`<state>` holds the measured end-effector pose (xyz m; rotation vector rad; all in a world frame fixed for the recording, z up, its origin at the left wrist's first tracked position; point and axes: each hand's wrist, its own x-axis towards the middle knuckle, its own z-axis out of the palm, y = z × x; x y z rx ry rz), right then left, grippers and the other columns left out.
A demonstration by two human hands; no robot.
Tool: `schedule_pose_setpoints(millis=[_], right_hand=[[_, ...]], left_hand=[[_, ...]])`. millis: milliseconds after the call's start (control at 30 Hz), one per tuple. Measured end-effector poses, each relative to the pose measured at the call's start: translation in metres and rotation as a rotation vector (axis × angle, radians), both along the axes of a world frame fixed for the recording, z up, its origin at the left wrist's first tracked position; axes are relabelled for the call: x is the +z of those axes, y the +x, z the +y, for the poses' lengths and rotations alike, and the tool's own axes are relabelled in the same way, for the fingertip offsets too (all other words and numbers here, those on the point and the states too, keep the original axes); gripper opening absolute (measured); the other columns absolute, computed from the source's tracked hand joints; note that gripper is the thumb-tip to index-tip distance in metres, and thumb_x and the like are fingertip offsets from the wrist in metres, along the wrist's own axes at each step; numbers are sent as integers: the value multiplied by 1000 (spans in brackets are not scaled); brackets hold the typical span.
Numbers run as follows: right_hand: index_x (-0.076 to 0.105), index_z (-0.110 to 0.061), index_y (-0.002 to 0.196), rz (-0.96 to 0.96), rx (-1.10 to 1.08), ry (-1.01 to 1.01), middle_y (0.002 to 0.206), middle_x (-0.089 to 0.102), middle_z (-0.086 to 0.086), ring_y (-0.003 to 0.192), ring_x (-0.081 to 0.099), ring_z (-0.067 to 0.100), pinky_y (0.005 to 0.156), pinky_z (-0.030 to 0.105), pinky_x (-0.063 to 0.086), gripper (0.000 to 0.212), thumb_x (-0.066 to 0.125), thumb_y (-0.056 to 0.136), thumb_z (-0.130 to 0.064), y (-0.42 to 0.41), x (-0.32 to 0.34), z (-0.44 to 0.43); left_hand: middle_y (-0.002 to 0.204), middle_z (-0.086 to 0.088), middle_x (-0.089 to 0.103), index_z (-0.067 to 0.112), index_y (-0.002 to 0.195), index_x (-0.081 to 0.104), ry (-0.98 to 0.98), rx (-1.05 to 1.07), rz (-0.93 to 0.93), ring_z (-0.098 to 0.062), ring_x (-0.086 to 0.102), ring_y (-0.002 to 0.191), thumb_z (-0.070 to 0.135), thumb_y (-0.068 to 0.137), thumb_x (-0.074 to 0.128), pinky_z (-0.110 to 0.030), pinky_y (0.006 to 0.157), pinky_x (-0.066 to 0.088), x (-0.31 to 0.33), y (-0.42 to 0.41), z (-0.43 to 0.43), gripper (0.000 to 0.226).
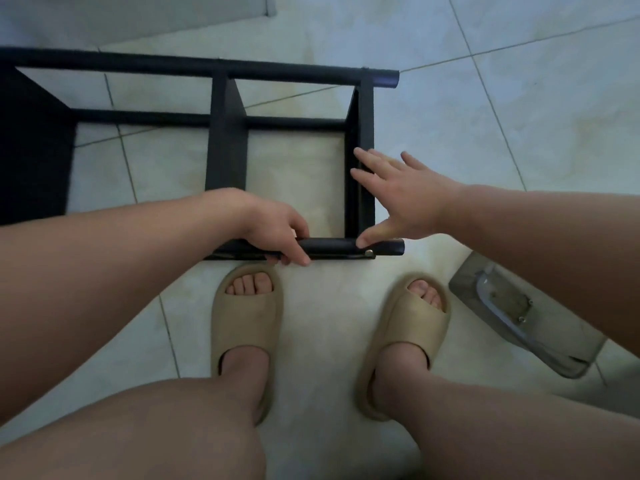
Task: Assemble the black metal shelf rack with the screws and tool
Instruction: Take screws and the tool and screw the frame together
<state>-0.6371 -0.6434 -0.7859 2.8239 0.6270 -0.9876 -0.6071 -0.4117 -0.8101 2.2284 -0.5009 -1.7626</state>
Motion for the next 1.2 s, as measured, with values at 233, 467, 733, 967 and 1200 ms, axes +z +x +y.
schedule_pose_setpoints(millis=[233,467,733,967,1200], right_hand=[[19,-26,162,100,-215,147,171,6,-7,153,22,19,120,37,24,72,51,102,-51,-17,55,10],[23,-18,160,2,-393,284,167,20,-3,147,31,20,115,31,26,68,53,103,-39,-30,117,5],[6,-16,163,-144,-453,317,171,1,-3,157,-9,20,125,37,3,79,52,102,-38,-48,140,3],[-1,-15,163,-198,-436,290,171,-6,-2,156,-14,21,125,39,-1,79,45,104,-43,-41,124,6],[-3,-16,163,-321,-416,344,171,-11,-1,155,-18,24,125,43,-6,79,39,104,-49,-1,97,15]], left_hand=[[92,10,64,32,115,59,-56,-53,-370,-10,58,84,47,96,59,-30,67,41,50,-5,-2,24],[94,5,63,23,117,61,-97,-95,-643,-19,58,89,50,97,56,-32,74,42,124,19,-12,34],[99,-1,58,18,113,62,-160,-55,-784,-24,52,93,43,101,51,-31,72,32,162,13,-17,30],[114,-8,61,14,122,61,-159,86,-786,-31,55,108,37,104,46,-33,83,41,144,8,-19,33],[104,4,53,28,117,56,-99,219,-943,-27,51,105,44,105,36,-42,84,32,125,39,-14,29]])
